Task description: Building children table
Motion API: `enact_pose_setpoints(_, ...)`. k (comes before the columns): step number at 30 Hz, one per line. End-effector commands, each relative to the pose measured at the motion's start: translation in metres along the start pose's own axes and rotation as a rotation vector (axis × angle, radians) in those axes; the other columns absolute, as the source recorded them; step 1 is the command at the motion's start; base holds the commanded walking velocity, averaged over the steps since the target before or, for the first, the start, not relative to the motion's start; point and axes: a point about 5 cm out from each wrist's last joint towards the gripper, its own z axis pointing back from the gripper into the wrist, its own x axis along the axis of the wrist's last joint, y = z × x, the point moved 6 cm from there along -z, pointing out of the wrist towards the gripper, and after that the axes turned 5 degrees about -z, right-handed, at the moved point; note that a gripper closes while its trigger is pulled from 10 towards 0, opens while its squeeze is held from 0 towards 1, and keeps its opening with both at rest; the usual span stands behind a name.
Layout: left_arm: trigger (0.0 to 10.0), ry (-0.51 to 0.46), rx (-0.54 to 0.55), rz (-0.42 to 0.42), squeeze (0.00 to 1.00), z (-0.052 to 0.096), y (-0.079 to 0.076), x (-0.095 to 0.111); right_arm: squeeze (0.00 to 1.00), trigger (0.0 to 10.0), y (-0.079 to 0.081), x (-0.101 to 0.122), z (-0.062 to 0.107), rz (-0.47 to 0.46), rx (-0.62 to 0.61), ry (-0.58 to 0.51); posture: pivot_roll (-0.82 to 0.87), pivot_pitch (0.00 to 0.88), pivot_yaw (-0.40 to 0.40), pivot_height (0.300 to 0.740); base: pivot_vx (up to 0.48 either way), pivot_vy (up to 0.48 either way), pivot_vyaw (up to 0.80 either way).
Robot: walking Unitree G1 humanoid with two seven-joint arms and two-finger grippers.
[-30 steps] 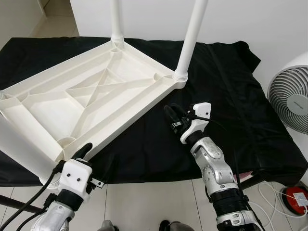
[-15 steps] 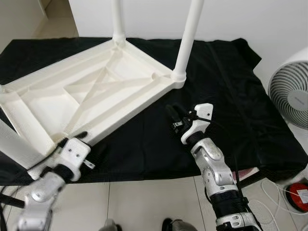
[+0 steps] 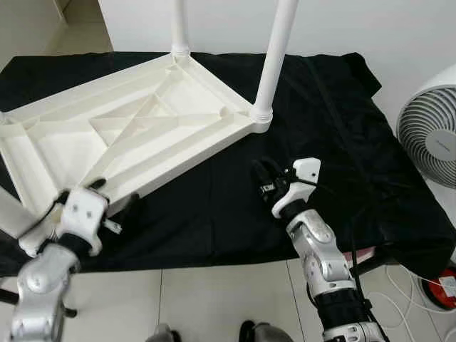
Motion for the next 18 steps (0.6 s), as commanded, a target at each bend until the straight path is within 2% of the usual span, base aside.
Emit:
enact_pose_setpoints(1,10.0,-0.006,0.075,0.024,0.0,0.003,0.002,0.005,0.0,10.0,0.003,-0.001,-0.001,0.002,0.017,0.008,0.02,0.16,-0.027,0.74,0.0,0.0,0.0)
enact_pose_setpoints(3,10.0,-0.017,0.101,0.041,0.0,0.006,0.0,0.009,0.0,10.0,0.005,-0.001,-0.003,0.003,0.032,0.012,0.04,0.158,-0.042,0.74,0.0,0.0,0.0)
enact_pose_setpoints(5,10.0,-0.036,0.149,0.08,0.0,0.014,-0.004,0.015,0.0,10.0,0.008,0.0,-0.01,0.009,0.066,0.02,0.06,0.154,-0.071,0.74,0.0,0.0,0.0)
enact_pose_setpoints(6,10.0,-0.036,0.149,0.08,0.0,0.014,-0.004,0.015,0.0,10.0,0.008,0.0,-0.01,0.009,0.066,0.02,0.06,0.154,-0.071,0.74,0.0,0.0,0.0)
enact_pose_setpoints(7,10.0,-0.029,0.159,0.114,0.0,0.025,-0.008,0.016,0.0,10.0,0.01,0.001,-0.015,0.013,0.086,0.024,0.08,0.152,-0.084,0.74,0.0,0.0,0.0)
enact_pose_setpoints(9,10.0,-0.029,0.159,0.114,0.0,0.025,-0.008,0.016,0.0,10.0,0.01,0.001,-0.015,0.013,0.086,0.024,0.08,0.152,-0.084,0.74,0.0,0.0,0.0)
enact_pose_setpoints(11,10.0,0.0,0.171,0.133,0.0,0.04,-0.008,0.013,0.0,10.0,0.01,0.002,-0.019,0.016,0.102,0.028,0.11,0.153,-0.112,0.74,0.0,0.0,0.0)
enact_pose_setpoints(12,10.0,0.0,0.171,0.133,0.0,0.04,-0.008,0.013,0.0,10.0,0.01,0.002,-0.019,0.016,0.102,0.028,0.11,0.153,-0.112,0.74,0.0,0.0,0.0)
enact_pose_setpoints(15,10.0,0.084,0.252,0.131,0.0,0.08,0.014,0.003,0.0,10.0,0.015,0.002,-0.028,0.015,0.141,0.038,0.14,0.154,-0.132,0.74,0.0,0.0,0.0)
enact_pose_setpoints(16,10.0,0.084,0.252,0.131,0.0,0.08,0.014,0.003,0.0,10.0,0.015,0.002,-0.028,0.015,0.141,0.038,0.14,0.154,-0.132,0.74,0.0,0.0,0.0)
enact_pose_setpoints(18,10.0,0.123,0.275,0.112,0.0,0.097,0.024,-0.001,0.0,10.0,0.019,0.001,-0.032,0.013,0.158,0.04,0.16,0.161,-0.146,0.74,0.0,0.0,0.0)
